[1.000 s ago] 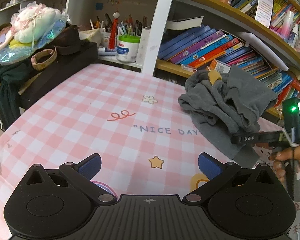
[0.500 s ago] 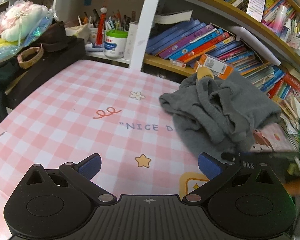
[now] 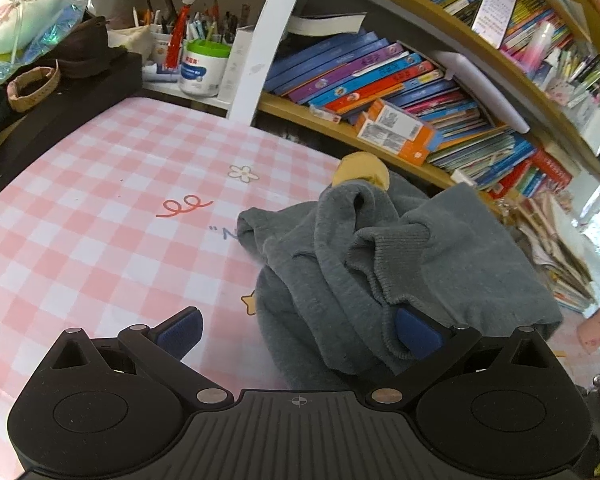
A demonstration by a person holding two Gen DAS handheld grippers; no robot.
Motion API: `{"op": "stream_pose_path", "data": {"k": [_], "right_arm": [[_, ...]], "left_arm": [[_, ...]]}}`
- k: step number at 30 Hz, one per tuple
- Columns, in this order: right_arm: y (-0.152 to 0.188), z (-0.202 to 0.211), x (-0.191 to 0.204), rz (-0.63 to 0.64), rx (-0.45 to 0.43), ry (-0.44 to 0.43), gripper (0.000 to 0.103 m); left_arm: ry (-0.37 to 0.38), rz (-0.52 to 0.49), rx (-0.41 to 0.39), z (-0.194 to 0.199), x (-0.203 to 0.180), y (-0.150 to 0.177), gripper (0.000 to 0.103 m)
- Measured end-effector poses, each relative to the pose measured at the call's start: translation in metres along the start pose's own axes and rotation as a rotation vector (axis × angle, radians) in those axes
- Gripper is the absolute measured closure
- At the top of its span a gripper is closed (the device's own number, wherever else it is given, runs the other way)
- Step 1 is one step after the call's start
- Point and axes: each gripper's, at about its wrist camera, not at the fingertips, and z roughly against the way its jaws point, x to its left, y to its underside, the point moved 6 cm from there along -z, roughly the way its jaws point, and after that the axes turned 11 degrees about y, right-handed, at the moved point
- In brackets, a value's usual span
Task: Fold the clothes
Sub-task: 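Grasp the sweatshirt's hem with the left gripper while the right gripper holds the cuff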
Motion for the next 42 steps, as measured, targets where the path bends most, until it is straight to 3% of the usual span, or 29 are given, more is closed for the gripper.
{"op": "stream_pose_path", "data": {"k": [6,14,20,27,28,31,32,37,40,42], "right_arm": [[-0.003,0.02,-0.013,-0.025,-0.089,0.105,0.068],[0.002,0.044,-0.024,0.018,-0.166,0.273,0.038],[0.004,0.052,-0.006,0.233,-0.233,0.401,0.035],[-0.003,0.024,0.015,0.469,-0.236,0.353,0.032],[-0.008,0.021,0.013,0.465,-0.235,0.326,0.034],[-0.025,0.018,0.001,0.4,-0.234,0.229,0.073],[-0.032,0.021,-0.005,0.353,-0.239,0.193,0.077],[-0.047,0.052,-0.053,0.184,-0.35,0.198,0.08],[-0.049,0.067,-0.108,-0.013,-0.379,0.254,0.08],[-0.044,0.068,-0.154,-0.17,-0.347,0.317,0.08]], "left_arm": [[0.031,0.017,-0.011,0.015,0.011,0.003,0.0],[0.058,0.077,0.013,0.013,0.024,0.017,0.0],[0.077,0.079,0.035,0.009,0.021,0.025,0.0],[0.031,0.106,0.001,0.014,0.025,0.02,0.0],[0.019,0.113,-0.006,0.014,0.025,0.019,0.0],[-0.01,0.118,-0.029,0.014,0.021,0.015,0.0],[-0.018,0.116,-0.036,0.013,0.018,0.014,0.0],[-0.007,0.089,-0.034,0.001,-0.007,0.012,0.001],[0.02,0.034,-0.024,-0.008,-0.029,0.013,0.005],[0.035,-0.002,-0.015,-0.012,-0.044,0.015,0.007]]}}
